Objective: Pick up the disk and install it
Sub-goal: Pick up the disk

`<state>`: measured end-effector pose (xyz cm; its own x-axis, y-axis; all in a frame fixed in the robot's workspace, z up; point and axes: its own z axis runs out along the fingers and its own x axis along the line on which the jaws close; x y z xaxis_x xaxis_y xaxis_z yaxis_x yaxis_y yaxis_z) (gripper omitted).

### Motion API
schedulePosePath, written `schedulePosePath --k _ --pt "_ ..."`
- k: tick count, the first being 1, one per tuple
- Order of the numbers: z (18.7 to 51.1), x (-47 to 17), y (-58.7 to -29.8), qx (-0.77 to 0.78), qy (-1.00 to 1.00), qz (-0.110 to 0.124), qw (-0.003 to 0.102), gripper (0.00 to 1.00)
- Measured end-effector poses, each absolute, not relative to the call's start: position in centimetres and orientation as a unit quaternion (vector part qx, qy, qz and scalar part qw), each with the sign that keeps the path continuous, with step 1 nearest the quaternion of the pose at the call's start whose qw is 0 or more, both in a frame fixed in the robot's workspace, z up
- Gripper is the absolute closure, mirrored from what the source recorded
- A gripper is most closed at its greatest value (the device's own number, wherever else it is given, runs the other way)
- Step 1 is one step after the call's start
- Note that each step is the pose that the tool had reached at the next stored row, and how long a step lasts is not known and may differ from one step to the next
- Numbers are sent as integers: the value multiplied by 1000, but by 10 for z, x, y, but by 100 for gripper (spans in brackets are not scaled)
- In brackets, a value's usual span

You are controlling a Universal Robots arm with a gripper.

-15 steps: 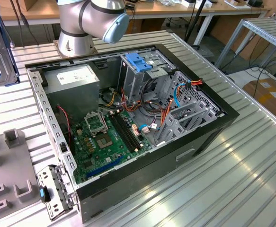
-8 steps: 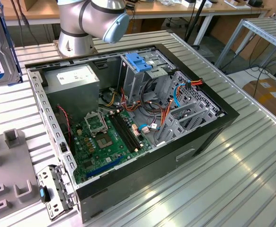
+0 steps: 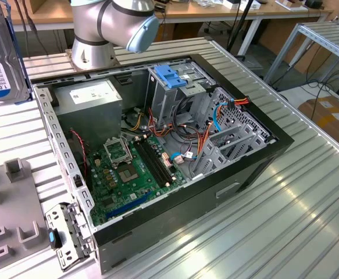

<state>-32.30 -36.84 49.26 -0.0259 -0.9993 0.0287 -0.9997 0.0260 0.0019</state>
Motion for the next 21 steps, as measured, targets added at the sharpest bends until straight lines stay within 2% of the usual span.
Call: schedulePosePath --k 21 --pt "493 -308 -368 698 -716 9 11 63"
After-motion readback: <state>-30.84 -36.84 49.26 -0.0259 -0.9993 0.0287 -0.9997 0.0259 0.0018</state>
